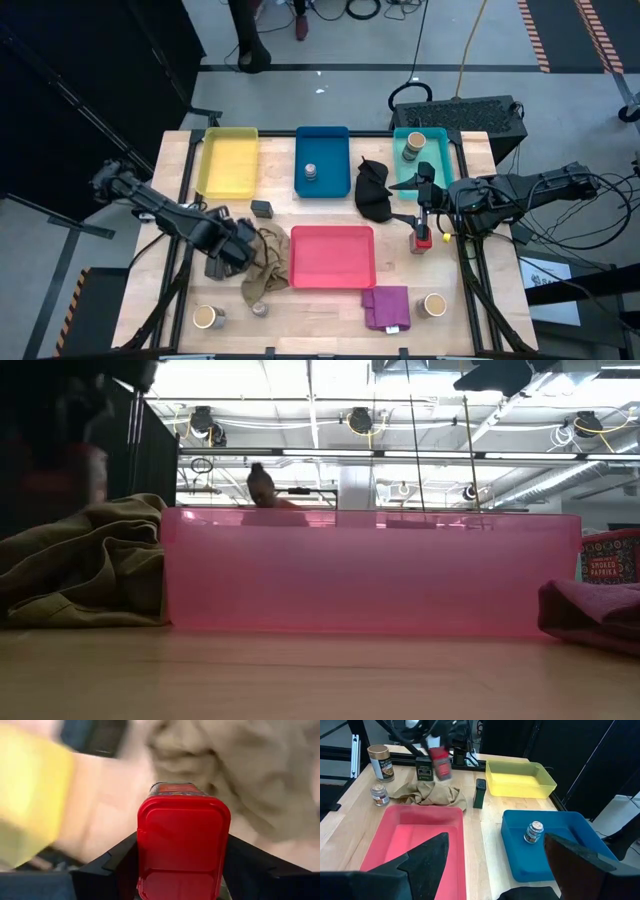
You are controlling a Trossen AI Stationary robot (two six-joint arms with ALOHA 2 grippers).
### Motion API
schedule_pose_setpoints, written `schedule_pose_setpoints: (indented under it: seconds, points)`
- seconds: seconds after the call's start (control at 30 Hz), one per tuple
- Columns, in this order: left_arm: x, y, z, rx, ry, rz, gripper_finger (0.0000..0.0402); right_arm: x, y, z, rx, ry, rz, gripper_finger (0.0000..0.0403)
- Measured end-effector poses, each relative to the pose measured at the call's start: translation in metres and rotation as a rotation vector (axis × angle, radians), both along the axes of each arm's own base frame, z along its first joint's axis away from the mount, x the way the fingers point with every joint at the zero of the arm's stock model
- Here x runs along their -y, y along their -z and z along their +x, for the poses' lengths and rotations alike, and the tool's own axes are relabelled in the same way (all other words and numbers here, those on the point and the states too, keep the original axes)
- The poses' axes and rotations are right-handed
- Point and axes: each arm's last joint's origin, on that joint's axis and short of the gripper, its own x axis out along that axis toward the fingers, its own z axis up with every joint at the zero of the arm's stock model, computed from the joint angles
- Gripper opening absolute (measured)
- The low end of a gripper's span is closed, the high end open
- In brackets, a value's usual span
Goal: Sort spices by type
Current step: Put the left red seasoning can into the yellow bin
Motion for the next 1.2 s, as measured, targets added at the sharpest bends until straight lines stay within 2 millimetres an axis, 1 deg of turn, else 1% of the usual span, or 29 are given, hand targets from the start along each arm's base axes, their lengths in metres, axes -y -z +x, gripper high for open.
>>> schedule_pose_setpoints:
  seconds: [0.13,0.27,0.4,0.57,0.77,0.9,1.07,1.2]
  points:
    - [-0.016,-0.023,0.007,0.049,-0.098,0.069,0.0231,0.0,0.0,0.0,0.0,0.0,-0.001,0.031]
    - [-0.038,-0.045,0.012,0.101,-0.2,0.172,0.0232,0.0,0.0,0.0,-0.002,-0.004,-0.011,0.031]
    - [-0.064,-0.057,0.016,0.111,-0.302,0.216,0.0234,0.0,0.0,0.0,-0.002,-0.005,-0.011,0.031]
    - [-0.103,-0.061,0.014,0.085,-0.404,0.257,0.0235,0.0,0.0,0.0,-0.002,-0.004,-0.011,0.031]
    - [-0.15,-0.069,0.001,0.102,-0.552,0.256,0.0234,0.0,0.0,0.0,-0.003,-0.003,-0.006,0.031]
    - [-0.177,-0.072,-0.006,0.145,-0.617,0.175,0.0229,0.0,0.001,0.0,-0.006,-0.001,-0.003,0.031]
    - [-0.206,-0.072,-0.011,0.216,-0.654,0.052,0.0229,0.0,0.002,-0.001,-0.017,-0.001,-0.004,0.031]
    - [-0.227,-0.071,-0.021,0.223,-0.7,0.046,0.0229,0.0,0.003,-0.001,-0.028,0.004,0.004,0.031]
